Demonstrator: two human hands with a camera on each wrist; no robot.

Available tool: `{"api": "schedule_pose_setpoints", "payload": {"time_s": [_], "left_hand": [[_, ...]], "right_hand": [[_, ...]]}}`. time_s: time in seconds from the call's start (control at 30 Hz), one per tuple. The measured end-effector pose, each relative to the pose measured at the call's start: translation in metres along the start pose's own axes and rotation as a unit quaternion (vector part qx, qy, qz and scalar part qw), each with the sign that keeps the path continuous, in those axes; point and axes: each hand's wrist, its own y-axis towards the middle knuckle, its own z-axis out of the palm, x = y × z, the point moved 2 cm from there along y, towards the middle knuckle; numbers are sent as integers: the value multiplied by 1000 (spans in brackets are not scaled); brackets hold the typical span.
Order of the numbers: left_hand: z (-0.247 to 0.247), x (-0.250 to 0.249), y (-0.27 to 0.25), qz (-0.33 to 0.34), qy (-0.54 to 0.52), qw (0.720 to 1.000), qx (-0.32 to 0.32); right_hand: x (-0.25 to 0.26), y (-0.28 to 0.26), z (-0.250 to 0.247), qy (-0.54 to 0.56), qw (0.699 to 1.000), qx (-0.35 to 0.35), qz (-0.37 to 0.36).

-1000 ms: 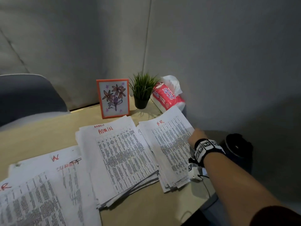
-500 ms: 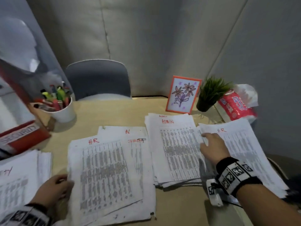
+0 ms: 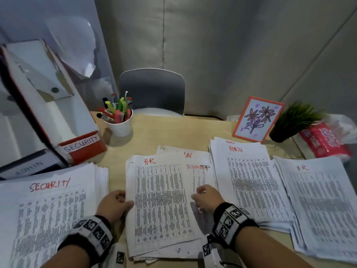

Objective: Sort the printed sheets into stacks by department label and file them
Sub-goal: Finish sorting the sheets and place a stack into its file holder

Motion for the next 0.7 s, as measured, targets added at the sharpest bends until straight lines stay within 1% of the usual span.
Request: {"api": "schedule_pose_setpoints", "payload": {"time_s": [0.13,0.23,0.3,0.37,0.43,0.47,0.57,0.63,0.7], "left_hand": [[-1,1,-1,-1,-31,999,12],[-2,1,-2,3,-38,999,27],[-3,-1,-4,5,-38,999,34],[-4,-2,-4,12,-27,999,34],[-5,-3,-5,13,-18,999,30],[-6,-3,-6,16,-11,999,27],[-6,0,-3,19,9,999,25],[-4,1,-3,16,1,1000,21],[-3,0,-4,5,-14,1000,19]], "right_hand": [[7,-2,12,28,999,11,14],[7,-3,16,-4,1000,-26,3],[7,-6,18,-19,999,-46,-22],[6,-11,16,-10,998,-62,-30],[-1,-12,10,21,996,-88,-19],[-6,-12,5,55,993,-109,-8],[-19,-19,-13,167,971,-166,32],[-20,-27,-30,200,961,-189,30],[-18,-34,-48,212,953,-218,9]]}}
